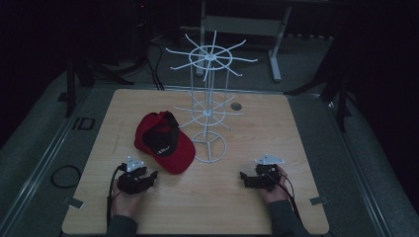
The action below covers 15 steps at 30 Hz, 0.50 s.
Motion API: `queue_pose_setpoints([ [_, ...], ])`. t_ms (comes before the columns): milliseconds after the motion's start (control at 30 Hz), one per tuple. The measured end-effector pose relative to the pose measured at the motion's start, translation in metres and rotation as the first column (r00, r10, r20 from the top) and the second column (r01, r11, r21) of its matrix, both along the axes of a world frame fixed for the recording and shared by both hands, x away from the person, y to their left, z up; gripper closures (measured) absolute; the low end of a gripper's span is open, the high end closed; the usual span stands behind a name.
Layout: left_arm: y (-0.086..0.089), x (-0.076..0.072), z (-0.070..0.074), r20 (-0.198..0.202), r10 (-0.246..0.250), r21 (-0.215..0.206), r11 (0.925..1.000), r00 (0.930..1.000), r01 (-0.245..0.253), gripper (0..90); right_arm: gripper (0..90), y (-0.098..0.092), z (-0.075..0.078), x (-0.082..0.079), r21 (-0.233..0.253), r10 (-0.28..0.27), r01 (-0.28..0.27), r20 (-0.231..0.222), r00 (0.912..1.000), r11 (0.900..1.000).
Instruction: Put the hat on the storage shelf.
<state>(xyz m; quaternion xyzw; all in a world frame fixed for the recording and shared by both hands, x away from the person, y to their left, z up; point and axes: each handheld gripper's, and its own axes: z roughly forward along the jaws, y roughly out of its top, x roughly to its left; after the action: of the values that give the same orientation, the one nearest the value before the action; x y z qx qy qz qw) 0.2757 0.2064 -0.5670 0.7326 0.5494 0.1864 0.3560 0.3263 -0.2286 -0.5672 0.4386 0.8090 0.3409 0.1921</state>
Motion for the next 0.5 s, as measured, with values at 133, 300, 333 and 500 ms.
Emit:
queue_pose_setpoints([
  [133, 0.0, 0.0001, 0.0002, -0.005, -0.002, -0.008, 1.0, 1.0, 0.002, 48.5, 12.5, 0.0, 0.0, 0.0, 0.0, 0.0, 0.0, 0.0, 1.0, 1.0],
  [300, 0.0, -0.0008, 0.0004, -0.005, -0.01, -0.001, 0.9999, 0.9999, 0.01, 48.5, 12.5, 0.0, 0.0, 0.0, 0.0, 0.0, 0.0, 0.0, 1.0, 1.0],
  [333, 0.0, -0.0007, 0.0004, -0.007, -0.011, -0.004, 0.9999, 0.9999, 0.011, 47.4, 12.5, 0.0, 0.0, 0.0, 0.0, 0.0, 0.0, 0.0, 1.0, 1.0],
  [500, 0.0017, -0.0011, 0.0025, -0.033, -0.005, -0.027, 0.9996, 0.9994, 0.005, 47.0, 12.5, 0.0, 0.0, 0.0, 0.0, 0.0, 0.0, 0.0, 1.0, 1.0],
])
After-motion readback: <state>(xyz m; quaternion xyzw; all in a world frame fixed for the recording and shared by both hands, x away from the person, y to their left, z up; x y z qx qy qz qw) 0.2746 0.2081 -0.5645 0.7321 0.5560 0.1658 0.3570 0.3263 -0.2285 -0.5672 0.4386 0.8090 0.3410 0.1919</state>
